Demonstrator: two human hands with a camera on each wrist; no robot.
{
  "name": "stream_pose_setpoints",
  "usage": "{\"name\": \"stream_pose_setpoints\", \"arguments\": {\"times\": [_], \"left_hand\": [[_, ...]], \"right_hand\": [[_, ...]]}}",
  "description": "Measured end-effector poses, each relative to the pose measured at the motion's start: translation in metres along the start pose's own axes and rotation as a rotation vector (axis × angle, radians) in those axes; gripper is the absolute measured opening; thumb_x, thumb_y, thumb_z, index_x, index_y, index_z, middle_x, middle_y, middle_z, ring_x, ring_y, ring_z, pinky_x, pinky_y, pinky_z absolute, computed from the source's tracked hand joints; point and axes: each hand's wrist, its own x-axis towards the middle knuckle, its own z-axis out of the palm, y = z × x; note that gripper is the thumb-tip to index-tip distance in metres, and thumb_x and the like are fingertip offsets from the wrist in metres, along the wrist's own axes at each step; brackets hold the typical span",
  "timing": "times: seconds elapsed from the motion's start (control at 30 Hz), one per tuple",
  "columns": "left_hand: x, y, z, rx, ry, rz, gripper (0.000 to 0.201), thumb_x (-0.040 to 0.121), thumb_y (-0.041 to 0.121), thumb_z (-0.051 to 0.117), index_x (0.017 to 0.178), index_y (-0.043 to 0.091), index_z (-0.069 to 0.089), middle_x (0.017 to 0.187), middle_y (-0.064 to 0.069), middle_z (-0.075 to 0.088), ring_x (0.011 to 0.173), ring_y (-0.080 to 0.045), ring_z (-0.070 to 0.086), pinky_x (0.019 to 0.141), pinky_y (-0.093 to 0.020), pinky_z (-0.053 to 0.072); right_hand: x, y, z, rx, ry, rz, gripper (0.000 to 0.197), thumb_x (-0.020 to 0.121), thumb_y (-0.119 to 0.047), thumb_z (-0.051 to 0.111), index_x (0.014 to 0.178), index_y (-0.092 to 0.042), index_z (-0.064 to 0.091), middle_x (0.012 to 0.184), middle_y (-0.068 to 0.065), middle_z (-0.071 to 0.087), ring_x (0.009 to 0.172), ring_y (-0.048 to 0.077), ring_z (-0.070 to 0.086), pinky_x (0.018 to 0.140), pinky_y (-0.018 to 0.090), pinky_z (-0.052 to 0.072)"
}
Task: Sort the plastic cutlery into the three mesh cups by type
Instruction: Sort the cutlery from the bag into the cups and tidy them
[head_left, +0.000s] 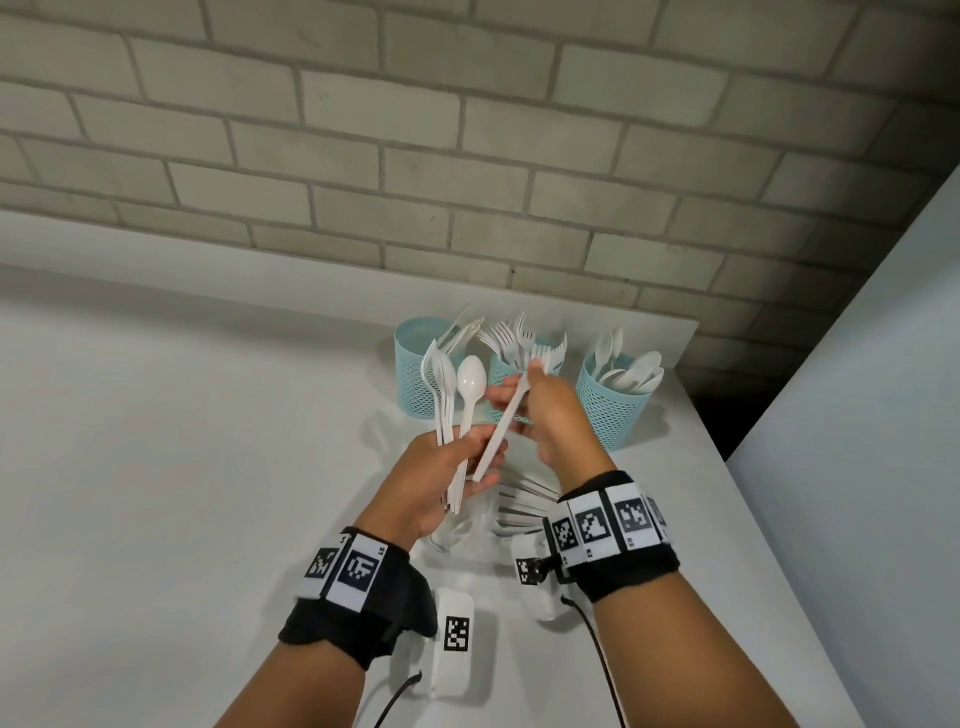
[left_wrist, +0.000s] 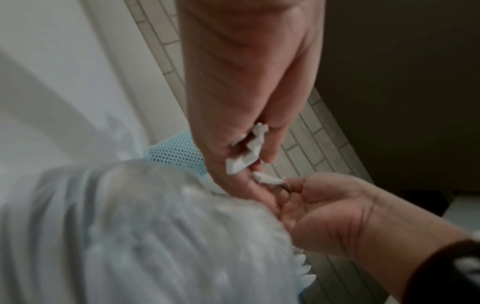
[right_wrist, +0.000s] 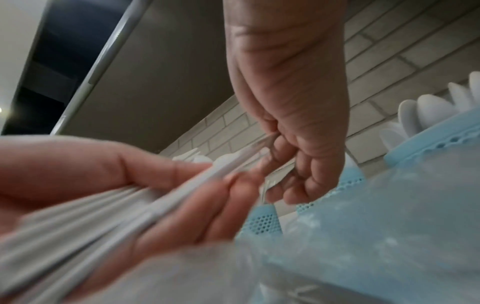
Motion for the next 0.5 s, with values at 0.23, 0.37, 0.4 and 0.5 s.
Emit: {"name": "stream_pose_setpoints", "arguments": {"times": [0.23, 0.37, 0.4, 0.5], "left_hand": [[0.003, -0.006, 0.004, 0.417, 0.224, 0.126, 0.013, 0.096, 0.014, 0.047, 0.094, 0.007, 0.058, 0.068, -0.004, 0.06, 0.047, -0.009, 0.054, 0.047, -0.017, 0.047], [0.005, -0.009, 0.002, 0.74, 0.279, 0.249, 0.017, 0.095, 0.023, 0.049, 0.088, 0.009, 0.055, 0.064, -0.001, 0.055, 0.054, -0.013, 0.051, 0.056, -0.026, 0.045], [0.006, -0.009, 0.001, 0.759, 0.282, 0.255, 0.018, 0.095, 0.025, 0.05, 0.085, 0.01, 0.055, 0.064, 0.0, 0.054, 0.056, -0.016, 0.051, 0.061, -0.032, 0.048], [0.005, -0.009, -0.001, 0.737, 0.249, 0.226, 0.029, 0.092, 0.032, 0.054, 0.071, 0.013, 0.048, 0.06, 0.0, 0.045, 0.056, -0.018, 0.043, 0.061, -0.036, 0.042]], "right_hand": [[-0.003, -0.011, -0.005, 0.185, -0.032, -0.138, 0.023, 0.095, -0.036, 0.051, 0.081, -0.017, 0.05, 0.058, -0.004, 0.033, 0.039, 0.004, 0.027, 0.035, 0.016, 0.021], [-0.01, 0.0, 0.01, -0.129, -0.079, -0.223, 0.028, 0.082, -0.041, 0.068, 0.078, -0.015, 0.058, 0.054, -0.007, 0.045, 0.036, 0.002, 0.033, 0.036, 0.016, 0.025], [-0.011, 0.003, 0.013, -0.12, -0.062, -0.233, 0.027, 0.082, -0.036, 0.07, 0.074, -0.013, 0.058, 0.051, -0.007, 0.046, 0.032, 0.001, 0.034, 0.035, 0.015, 0.026], [-0.008, 0.008, 0.015, -0.023, -0.057, -0.206, 0.016, 0.086, -0.021, 0.066, 0.073, -0.017, 0.059, 0.056, -0.006, 0.047, 0.034, 0.001, 0.036, 0.035, 0.014, 0.027]]}}
